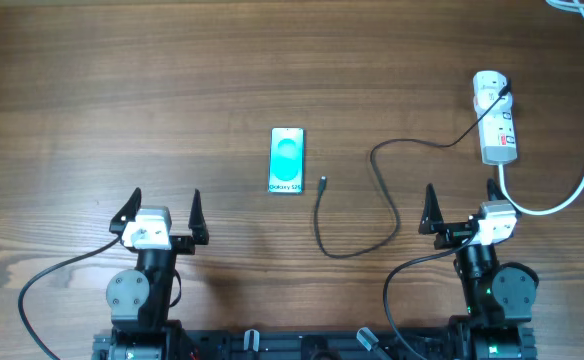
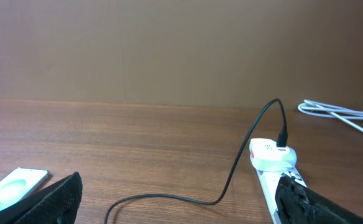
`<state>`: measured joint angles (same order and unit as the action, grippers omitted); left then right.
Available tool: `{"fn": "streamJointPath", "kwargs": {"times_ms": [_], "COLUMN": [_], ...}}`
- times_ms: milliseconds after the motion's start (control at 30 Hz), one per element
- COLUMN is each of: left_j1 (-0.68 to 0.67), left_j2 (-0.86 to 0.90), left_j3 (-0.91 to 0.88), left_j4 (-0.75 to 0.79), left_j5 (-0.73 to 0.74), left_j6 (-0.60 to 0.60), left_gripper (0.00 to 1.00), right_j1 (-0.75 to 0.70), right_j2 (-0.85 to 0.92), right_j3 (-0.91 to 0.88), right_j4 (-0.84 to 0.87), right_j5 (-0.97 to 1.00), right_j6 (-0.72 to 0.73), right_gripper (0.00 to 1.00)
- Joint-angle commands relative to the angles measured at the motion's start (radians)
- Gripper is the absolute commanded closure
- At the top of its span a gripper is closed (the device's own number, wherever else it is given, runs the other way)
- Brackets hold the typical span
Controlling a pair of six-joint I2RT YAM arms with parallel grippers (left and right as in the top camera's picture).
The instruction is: Plug charger to phone and switch on socket
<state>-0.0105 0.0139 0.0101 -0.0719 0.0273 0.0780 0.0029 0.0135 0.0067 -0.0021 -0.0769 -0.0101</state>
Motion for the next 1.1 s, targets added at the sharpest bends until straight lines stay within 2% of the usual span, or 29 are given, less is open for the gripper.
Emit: {"fn": "streamJointPath", "kwargs": {"times_ms": [0,500,600,667,733,767,867,900,933,967,1033,1067], "left_j1": [0.008,0.008,0.006,0.006,0.006,0.006,0.006,0.006,0.006,0.006,0.006,0.006], "left_j2": [-0.004,-0.004,-0.004,-0.004,-0.004,-0.004,-0.003,0.002,0.069,0.141,0.302,0.407], "left_j3": [-0.005,-0.005,-0.004,-0.004,-0.004,-0.004,0.006,0.038,0.196,0.311,0.507,0.619], "left_j4": [-0.005,-0.004,0.043,0.090,0.221,0.290,0.489,0.483,0.289,0.145,-0.082,-0.191], "left_j5": [0.005,-0.003,0.358,0.624,0.702,0.697,0.585,0.526,0.436,0.409,0.420,0.523], "left_j6": [0.019,0.020,-0.135,-0.142,-0.158,-0.205,-0.335,-0.357,-0.355,-0.339,-0.290,-0.266], "left_gripper": [0.00,0.00,0.00,0.00,0.00,0.00,0.00,0.00,0.00,0.00,0.00,0.00], "right_j1": [-0.004,-0.004,-0.004,-0.004,-0.004,-0.004,-0.004,-0.004,-0.004,-0.004,-0.004,-0.004], "right_j2": [0.000,0.000,0.000,0.000,0.000,0.000,0.000,0.000,0.000,0.000,0.000,0.000], "right_j3": [-0.002,-0.002,-0.002,-0.002,-0.002,-0.002,-0.002,-0.002,-0.002,-0.002,-0.002,-0.002], "right_j4": [0.003,0.003,0.003,0.003,0.003,0.003,0.003,0.003,0.003,0.003,0.003,0.003], "right_j5": [0.016,0.016,0.016,0.016,0.017,0.016,0.017,0.016,0.016,0.016,0.016,0.016], "right_j6": [-0.014,-0.014,-0.014,-0.014,-0.014,-0.014,-0.014,-0.014,-0.014,-0.014,-0.014,-0.014], "right_gripper": [0.00,0.00,0.00,0.00,0.00,0.00,0.00,0.00,0.00,0.00,0.00,0.00]}}
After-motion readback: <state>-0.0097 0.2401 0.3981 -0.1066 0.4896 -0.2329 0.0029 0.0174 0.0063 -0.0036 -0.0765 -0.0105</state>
